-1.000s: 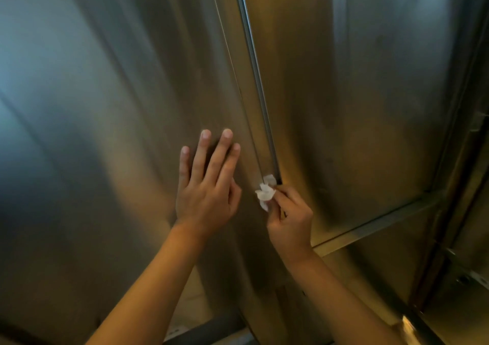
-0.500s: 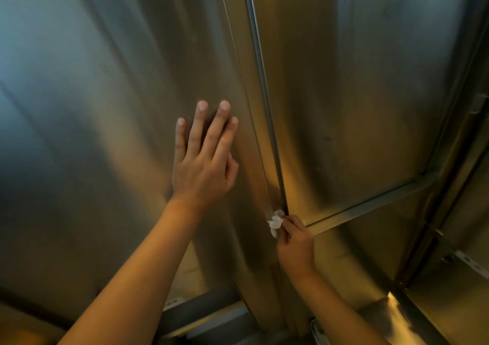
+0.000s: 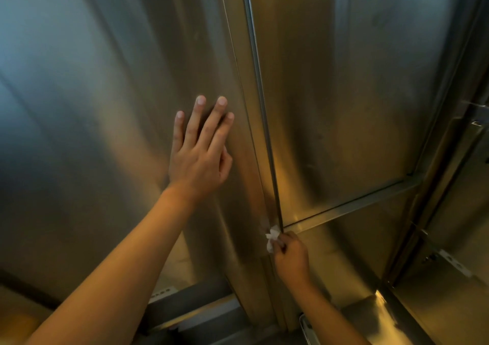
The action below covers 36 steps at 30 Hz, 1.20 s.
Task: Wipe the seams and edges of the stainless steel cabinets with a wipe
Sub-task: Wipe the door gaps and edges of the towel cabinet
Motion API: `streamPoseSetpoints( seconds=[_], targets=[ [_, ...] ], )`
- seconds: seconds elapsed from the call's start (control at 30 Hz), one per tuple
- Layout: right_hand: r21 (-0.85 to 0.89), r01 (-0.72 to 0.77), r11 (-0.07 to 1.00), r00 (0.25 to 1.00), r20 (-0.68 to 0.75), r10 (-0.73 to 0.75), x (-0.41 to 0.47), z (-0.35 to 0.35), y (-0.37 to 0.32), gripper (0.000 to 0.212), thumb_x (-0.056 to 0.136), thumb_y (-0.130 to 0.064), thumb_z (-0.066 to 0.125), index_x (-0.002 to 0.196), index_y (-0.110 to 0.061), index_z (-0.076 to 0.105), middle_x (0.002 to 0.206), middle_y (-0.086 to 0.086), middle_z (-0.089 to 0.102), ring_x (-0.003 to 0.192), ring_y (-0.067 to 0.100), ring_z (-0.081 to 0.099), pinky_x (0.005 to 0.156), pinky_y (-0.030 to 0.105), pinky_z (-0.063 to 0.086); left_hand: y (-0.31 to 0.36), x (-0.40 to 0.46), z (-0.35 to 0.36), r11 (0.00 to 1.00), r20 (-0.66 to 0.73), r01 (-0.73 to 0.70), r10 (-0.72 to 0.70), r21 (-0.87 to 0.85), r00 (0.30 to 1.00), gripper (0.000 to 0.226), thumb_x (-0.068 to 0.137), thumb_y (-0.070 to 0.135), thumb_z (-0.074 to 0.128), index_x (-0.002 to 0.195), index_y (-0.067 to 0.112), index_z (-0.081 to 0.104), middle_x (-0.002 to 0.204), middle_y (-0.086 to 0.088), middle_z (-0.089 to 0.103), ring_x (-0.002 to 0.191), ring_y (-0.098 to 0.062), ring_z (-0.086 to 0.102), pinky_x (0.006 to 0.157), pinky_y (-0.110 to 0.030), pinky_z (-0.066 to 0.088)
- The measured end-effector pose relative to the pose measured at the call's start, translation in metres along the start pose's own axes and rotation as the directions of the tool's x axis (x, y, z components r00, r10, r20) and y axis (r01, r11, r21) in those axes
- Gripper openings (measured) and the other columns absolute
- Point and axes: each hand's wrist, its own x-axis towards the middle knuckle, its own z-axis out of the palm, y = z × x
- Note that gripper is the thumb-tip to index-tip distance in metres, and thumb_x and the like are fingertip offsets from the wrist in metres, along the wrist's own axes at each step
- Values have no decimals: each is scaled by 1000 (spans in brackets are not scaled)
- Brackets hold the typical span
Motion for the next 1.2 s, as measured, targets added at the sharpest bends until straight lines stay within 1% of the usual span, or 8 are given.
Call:
streamPoseSetpoints(
  seconds=[0.13, 0.23, 0.37, 0.57, 0.73, 0.83, 1.03, 1.2],
  targets=[
    [124, 10, 992, 1000, 11, -12, 0, -7, -24, 25, 98, -18, 68, 104, -41, 72, 100, -17, 71, 97, -3, 67, 88, 26, 58, 13, -10, -4, 993, 55, 81, -76, -88, 996, 61, 96, 18, 56, 156, 14, 45, 169, -8, 28, 159, -35, 16, 128, -56, 10],
    [174, -5, 985, 1000, 9, 3, 3, -13, -42, 19, 98, -22, 68, 113, -31, 73, 110, -12, 68, 101, 3, 67, 90, 31, 60, 27, -32, -11, 979, 147, 112, -87, -172, 985, 55, 94, 16, 60, 149, 14, 54, 170, -9, 26, 160, -33, 13, 128, -57, 12],
    [190, 46, 981, 998, -47, -38, 1, -21, -62, 13, 98, -20, 69, 108, -25, 76, 100, -10, 67, 91, 2, 67, 81, 29, 60, 44, -63, -24, 935, 303, 165, -67, -312, 951, 42, 94, 19, 55, 135, 17, 64, 168, -7, 31, 160, -26, 13, 127, -59, 16],
    [205, 100, 974, 993, -78, -86, -8, -18, -80, 4, 97, -20, 71, 95, -20, 74, 93, -5, 67, 83, 8, 67, 73, 33, 60, 59, -107, -33, 812, 491, 351, -92, -467, 867, 45, 97, 25, 46, 140, 20, 58, 157, 1, 46, 151, -15, 35, 124, -52, 29],
    [190, 123, 974, 990, -88, -108, -24, -6, -98, 10, 96, -18, 71, 100, -27, 74, 95, -8, 68, 88, 3, 66, 75, 28, 59, 47, -126, -46, 699, 567, 506, -173, -505, 805, 41, 97, 21, 54, 137, 22, 61, 148, 8, 52, 138, -8, 47, 113, -40, 46],
    [182, 114, 977, 992, -70, -103, -39, 7, -109, 16, 97, -20, 71, 98, -36, 70, 97, -12, 68, 92, -1, 66, 77, 23, 57, 33, -145, -54, 658, 598, 562, -207, -501, 775, 41, 97, 17, 60, 136, 25, 61, 146, 13, 52, 135, -1, 46, 113, -35, 46],
    [107, 80, 991, 996, -49, -75, -79, 36, -113, 10, 96, -23, 71, 106, -26, 74, 99, -15, 68, 95, -4, 64, 78, 20, 54, 9, -196, -74, 573, 663, 662, -255, -483, 704, 40, 96, 16, 61, 134, 28, 61, 143, 15, 54, 133, -1, 48, 112, -25, 41],
    [75, 44, 996, 998, -36, -42, -117, 62, -109, 20, 96, -21, 72, 95, -41, 67, 101, -14, 69, 97, -7, 64, 78, 16, 51, -16, -247, -88, 525, 701, 713, -274, -465, 658, 36, 98, 18, 58, 132, 29, 61, 139, 17, 55, 128, 0, 52, 108, -26, 45]
  ],
)
